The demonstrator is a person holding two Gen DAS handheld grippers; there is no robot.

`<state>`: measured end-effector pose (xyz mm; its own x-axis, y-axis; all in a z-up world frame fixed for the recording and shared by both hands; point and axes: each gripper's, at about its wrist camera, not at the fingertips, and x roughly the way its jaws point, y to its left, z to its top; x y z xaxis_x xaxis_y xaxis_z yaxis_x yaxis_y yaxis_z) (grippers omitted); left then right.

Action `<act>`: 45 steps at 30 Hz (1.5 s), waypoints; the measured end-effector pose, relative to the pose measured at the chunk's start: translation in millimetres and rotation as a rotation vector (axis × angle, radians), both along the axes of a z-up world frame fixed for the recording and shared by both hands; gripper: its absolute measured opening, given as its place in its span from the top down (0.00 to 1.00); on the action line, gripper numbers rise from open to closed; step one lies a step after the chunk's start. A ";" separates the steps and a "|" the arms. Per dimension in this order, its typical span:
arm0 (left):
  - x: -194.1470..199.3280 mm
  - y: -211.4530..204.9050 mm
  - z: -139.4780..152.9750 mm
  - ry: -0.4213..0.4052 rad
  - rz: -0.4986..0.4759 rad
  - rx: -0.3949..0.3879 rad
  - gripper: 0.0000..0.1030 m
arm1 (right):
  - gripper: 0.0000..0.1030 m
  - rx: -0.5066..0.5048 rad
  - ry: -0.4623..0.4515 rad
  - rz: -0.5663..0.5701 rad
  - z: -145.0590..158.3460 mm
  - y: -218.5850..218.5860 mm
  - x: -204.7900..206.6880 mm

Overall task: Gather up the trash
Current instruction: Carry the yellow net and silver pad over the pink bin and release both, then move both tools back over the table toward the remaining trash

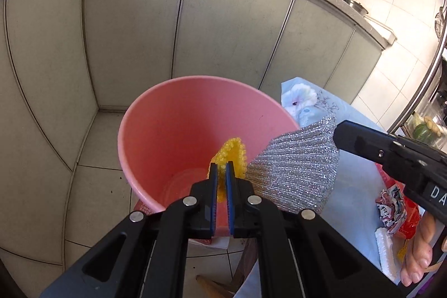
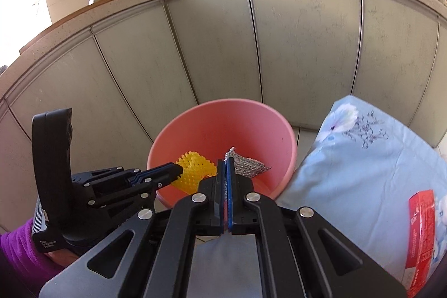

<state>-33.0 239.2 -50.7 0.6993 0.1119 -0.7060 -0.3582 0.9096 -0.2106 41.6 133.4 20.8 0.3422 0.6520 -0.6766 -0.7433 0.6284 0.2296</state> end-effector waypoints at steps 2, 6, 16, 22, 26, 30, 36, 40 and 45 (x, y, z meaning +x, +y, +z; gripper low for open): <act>0.8 1.5 -3.0 0.006 0.010 -0.007 0.94 | 0.98 -0.006 0.017 -0.003 -5.2 0.3 1.8; -0.8 4.3 -7.4 0.020 0.020 -0.019 0.86 | 0.96 -0.038 0.026 -0.007 -12.5 2.3 0.4; -9.8 7.7 -3.9 0.015 0.036 -0.049 0.72 | 0.71 -0.062 0.054 0.001 -17.2 0.5 -4.0; -15.0 0.3 8.5 -0.009 0.010 -0.044 0.71 | 0.69 -0.039 0.047 -0.013 -8.7 -12.8 -8.1; -15.7 -8.3 18.3 -0.026 -0.020 -0.045 0.70 | 0.69 -0.028 0.034 -0.033 -0.7 -26.3 -13.0; -14.4 -22.2 28.3 -0.042 -0.066 -0.052 0.68 | 0.66 -0.018 0.017 -0.059 6.6 -43.3 -19.9; -12.2 -51.2 41.8 -0.066 -0.149 -0.046 0.65 | 0.60 -0.003 -0.019 -0.111 20.7 -79.4 -31.4; -8.2 -73.0 49.0 -0.076 -0.217 -0.058 0.59 | 0.60 -0.001 -0.067 -0.157 34.2 -110.0 -41.9; -5.0 -99.5 54.5 -0.083 -0.288 -0.074 0.56 | 0.60 0.010 -0.094 -0.228 46.2 -152.7 -48.8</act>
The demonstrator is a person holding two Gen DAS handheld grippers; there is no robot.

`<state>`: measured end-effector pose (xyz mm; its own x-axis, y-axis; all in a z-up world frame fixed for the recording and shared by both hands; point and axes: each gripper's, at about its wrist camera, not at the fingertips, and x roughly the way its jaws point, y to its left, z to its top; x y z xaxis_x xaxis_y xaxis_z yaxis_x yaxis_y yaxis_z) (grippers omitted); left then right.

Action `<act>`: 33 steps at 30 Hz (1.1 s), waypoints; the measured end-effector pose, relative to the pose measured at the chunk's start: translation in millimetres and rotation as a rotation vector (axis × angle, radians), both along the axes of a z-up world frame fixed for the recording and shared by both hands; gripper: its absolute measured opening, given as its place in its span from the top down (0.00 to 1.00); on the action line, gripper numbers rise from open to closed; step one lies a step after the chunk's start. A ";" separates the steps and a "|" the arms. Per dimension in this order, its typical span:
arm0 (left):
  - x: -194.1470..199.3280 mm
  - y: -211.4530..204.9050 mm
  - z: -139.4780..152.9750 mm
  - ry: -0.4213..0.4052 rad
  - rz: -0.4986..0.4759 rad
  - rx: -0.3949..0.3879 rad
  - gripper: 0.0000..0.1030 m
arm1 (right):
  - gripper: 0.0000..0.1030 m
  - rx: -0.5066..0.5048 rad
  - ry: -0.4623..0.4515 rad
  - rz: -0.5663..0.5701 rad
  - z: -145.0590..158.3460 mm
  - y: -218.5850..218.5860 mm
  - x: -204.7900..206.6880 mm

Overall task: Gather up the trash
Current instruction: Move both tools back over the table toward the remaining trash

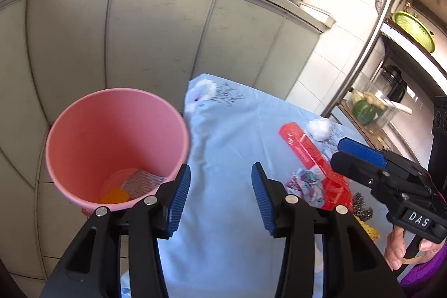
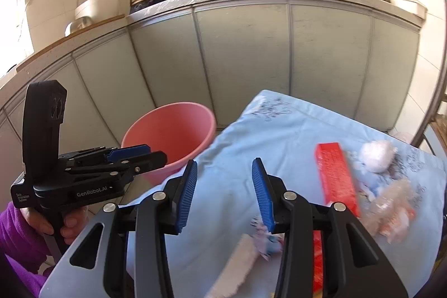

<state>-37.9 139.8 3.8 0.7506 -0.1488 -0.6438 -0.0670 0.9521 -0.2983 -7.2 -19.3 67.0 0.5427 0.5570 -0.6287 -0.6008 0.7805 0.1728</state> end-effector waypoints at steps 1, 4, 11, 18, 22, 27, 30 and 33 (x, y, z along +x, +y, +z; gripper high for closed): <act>1.1 -5.1 0.8 -0.001 -0.012 0.000 0.56 | 0.60 0.003 -0.004 -0.022 1.6 -11.9 -1.6; 0.8 -19.1 1.1 -0.002 -0.042 0.005 0.56 | 0.60 0.000 -0.017 -0.069 2.2 -37.8 -6.2; 0.5 -51.7 0.1 0.006 -0.142 0.031 0.56 | 0.60 -0.010 -0.014 -0.153 -2.3 -88.6 -17.7; 6.8 -85.4 -7.7 0.046 -0.250 0.045 0.56 | 0.60 -0.035 0.014 -0.189 -12.9 -119.0 -32.7; 7.9 -99.2 -10.7 0.057 -0.304 0.062 0.56 | 0.60 -0.051 0.026 -0.205 -16.8 -136.2 -40.7; 8.4 -108.9 -20.5 0.111 -0.360 0.077 0.56 | 0.60 -0.058 0.062 -0.227 -23.5 -157.3 -49.2; 10.3 -114.4 -29.1 0.157 -0.374 0.079 0.56 | 0.60 -0.062 0.079 -0.235 -27.6 -161.9 -52.1; 12.1 -122.3 -36.2 0.194 -0.396 0.089 0.56 | 0.60 -0.062 0.095 -0.215 -31.8 -161.6 -55.7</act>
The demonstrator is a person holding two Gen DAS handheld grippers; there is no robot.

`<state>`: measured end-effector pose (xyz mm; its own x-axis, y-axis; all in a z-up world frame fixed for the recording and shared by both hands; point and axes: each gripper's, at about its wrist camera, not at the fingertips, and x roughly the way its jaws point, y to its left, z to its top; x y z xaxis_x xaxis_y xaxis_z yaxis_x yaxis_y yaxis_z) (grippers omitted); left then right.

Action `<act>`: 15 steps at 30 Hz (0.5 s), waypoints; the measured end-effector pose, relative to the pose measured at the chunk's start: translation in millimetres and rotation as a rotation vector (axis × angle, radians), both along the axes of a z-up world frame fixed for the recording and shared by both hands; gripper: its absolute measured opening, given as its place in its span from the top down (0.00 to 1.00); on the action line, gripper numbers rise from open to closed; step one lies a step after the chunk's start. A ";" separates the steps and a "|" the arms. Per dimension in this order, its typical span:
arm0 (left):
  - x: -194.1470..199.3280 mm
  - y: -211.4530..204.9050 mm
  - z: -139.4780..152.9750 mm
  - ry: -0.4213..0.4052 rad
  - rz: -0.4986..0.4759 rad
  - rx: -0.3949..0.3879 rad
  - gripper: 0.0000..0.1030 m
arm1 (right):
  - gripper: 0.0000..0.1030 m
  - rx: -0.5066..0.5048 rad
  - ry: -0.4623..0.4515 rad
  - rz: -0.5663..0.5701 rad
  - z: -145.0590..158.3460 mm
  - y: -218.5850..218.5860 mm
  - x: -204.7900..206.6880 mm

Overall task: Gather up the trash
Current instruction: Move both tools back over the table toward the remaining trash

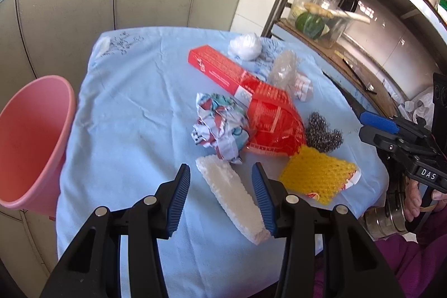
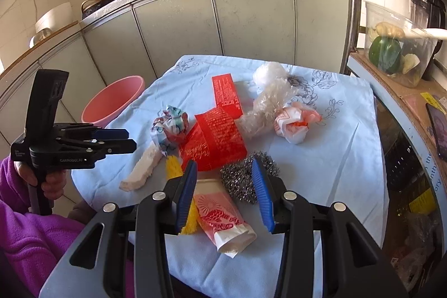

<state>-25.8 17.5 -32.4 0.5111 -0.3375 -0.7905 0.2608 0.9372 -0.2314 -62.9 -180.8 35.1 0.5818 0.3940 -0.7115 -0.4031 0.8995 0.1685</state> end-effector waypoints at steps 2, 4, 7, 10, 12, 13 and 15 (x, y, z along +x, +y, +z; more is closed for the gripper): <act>1.4 -5.6 -5.0 0.026 -0.012 0.023 0.56 | 0.60 0.001 0.007 0.019 -1.5 2.1 -1.3; 2.1 -11.6 -9.5 0.048 -0.027 0.037 0.56 | 0.60 0.006 0.014 0.038 -3.2 4.1 -3.5; 2.2 -18.7 -15.6 0.080 -0.048 0.070 0.56 | 0.60 0.009 0.032 0.063 -7.2 6.5 -5.2; 0.7 -24.2 -20.4 0.125 -0.086 0.079 0.56 | 0.60 0.010 0.047 0.087 -10.8 9.5 -7.4; -0.8 -27.2 -23.9 0.147 -0.100 0.098 0.56 | 0.60 0.013 0.054 0.105 -12.3 12.6 -9.1; -2.0 -28.3 -25.6 0.156 -0.103 0.107 0.56 | 0.60 0.013 0.056 0.111 -13.1 14.0 -9.9; -3.1 -28.2 -28.5 0.170 -0.100 0.128 0.57 | 0.60 0.012 0.061 0.127 -15.2 18.3 -11.4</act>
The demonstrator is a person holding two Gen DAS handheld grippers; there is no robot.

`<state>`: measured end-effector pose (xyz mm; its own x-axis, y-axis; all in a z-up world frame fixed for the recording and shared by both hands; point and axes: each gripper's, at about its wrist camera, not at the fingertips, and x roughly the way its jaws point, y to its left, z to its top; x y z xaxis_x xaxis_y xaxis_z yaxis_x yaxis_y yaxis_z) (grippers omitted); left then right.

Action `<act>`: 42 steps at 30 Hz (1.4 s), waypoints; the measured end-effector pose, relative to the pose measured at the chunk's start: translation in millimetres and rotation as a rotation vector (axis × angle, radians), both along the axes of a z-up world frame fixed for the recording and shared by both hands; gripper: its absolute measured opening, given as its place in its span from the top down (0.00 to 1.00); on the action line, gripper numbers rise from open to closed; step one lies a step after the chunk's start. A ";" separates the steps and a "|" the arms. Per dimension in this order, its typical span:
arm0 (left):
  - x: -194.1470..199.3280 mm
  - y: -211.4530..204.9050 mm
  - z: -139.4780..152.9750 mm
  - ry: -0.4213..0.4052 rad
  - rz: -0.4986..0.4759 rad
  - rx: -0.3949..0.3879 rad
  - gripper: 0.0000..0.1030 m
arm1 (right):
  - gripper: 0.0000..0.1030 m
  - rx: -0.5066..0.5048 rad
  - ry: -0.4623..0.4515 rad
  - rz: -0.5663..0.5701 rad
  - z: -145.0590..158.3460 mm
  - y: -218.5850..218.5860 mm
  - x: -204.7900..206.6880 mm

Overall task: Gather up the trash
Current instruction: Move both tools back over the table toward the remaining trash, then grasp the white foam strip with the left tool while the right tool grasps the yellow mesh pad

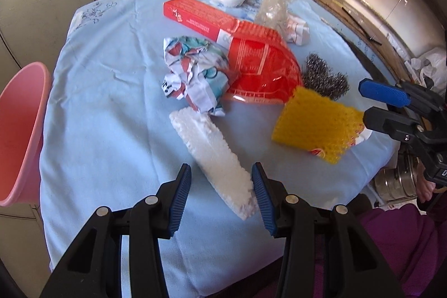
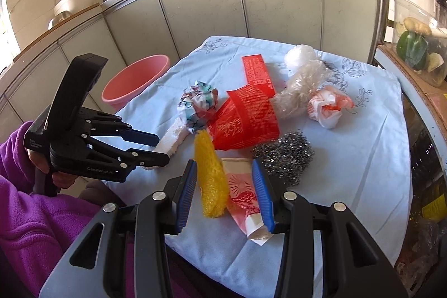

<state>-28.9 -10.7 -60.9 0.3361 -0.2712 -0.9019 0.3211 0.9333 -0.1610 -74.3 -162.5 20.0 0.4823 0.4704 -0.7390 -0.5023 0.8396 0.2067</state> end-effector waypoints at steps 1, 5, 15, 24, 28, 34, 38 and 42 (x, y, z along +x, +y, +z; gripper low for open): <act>-0.6 1.1 -0.7 0.004 0.003 0.006 0.61 | 0.60 -0.001 0.003 0.006 -1.2 1.2 -0.2; -5.2 6.1 -0.4 0.009 0.004 0.017 0.73 | 0.60 -0.015 0.019 0.032 -5.8 6.5 -0.5; -15.8 29.8 16.0 -0.054 0.048 -0.001 0.74 | 0.60 -0.045 0.035 0.074 -16.3 18.4 -1.0; -27.7 53.2 18.7 -0.076 0.099 -0.017 0.74 | 0.86 -0.061 0.037 0.062 -14.2 17.4 0.6; -30.9 61.6 22.7 -0.100 0.124 -0.041 0.74 | 0.90 -0.053 0.036 0.067 -11.6 18.9 0.6; -35.6 74.3 37.0 -0.178 0.166 -0.075 0.74 | 0.90 0.019 0.030 0.095 2.8 22.4 2.4; -36.4 84.2 46.2 -0.221 0.203 -0.096 0.74 | 0.90 0.084 0.028 0.116 14.8 28.1 10.1; -38.1 95.8 54.5 -0.270 0.254 -0.098 0.74 | 0.90 0.122 -0.008 0.150 30.8 47.1 20.1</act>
<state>-67.1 85.1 -6.4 0.6257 -0.2289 -0.7457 0.1245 0.9730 -0.1942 -54.2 -115.4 50.7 0.4055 0.6234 -0.6686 -0.6218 0.7242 0.2982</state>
